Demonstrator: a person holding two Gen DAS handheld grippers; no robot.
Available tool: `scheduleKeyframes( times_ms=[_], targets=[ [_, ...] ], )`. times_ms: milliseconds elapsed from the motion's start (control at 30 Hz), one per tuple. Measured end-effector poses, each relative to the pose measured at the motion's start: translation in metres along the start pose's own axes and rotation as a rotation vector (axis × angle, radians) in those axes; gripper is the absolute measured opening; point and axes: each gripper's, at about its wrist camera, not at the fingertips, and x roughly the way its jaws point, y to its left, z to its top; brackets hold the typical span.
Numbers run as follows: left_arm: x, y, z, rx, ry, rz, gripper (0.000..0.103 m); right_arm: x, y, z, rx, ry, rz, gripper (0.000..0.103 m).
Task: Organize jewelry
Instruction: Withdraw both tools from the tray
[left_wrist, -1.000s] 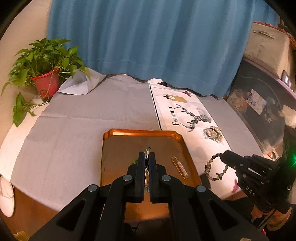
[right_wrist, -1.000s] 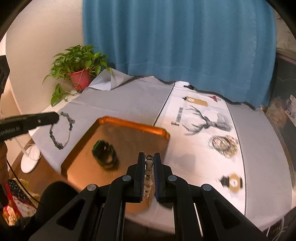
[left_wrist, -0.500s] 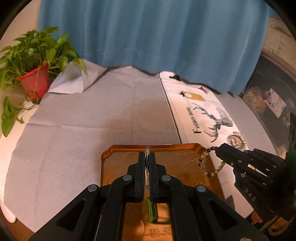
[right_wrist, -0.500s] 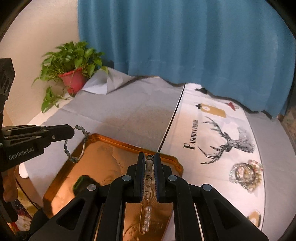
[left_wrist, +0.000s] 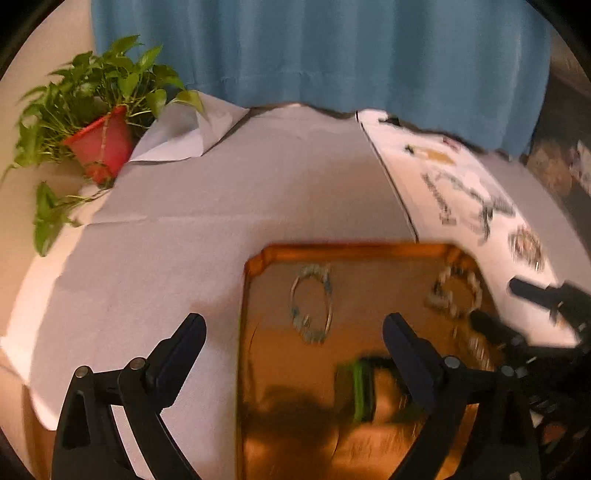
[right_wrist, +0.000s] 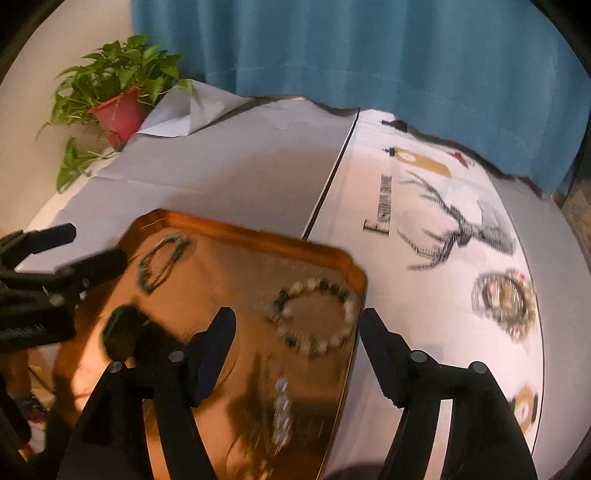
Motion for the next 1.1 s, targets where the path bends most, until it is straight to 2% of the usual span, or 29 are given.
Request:
scheduleKeyframes(
  times_ms=[100,167,333,467,800,1100],
  targets=[
    [-0.031,-0.001,-0.027,-0.002,-0.022,0.035,0.095,-0.042,0.004,-0.025,0.034,-0.019,0.045,0.07],
    [-0.055,-0.001,-0.048,-0.038,-0.022,0.019,0.095,-0.069,0.011,-0.043,0.026,-0.036,0.056,0.07],
    [-0.106,0.0,-0.088,-0.113,-0.03,-0.031,0.095,-0.125,0.035,-0.091,-0.039,-0.091,-0.025,0.07],
    [-0.138,-0.004,-0.102,-0.078,-0.079,0.013,0.095,-0.148,0.045,-0.114,-0.051,-0.095,-0.064,0.07],
    [-0.192,-0.014,-0.128,-0.058,-0.145,0.023,0.095,-0.199,0.06,-0.135,-0.05,-0.159,-0.057,0.07],
    [-0.217,-0.016,-0.133,-0.06,-0.187,0.019,0.095,-0.216,0.066,-0.144,-0.054,-0.182,-0.054,0.07]
  ],
)
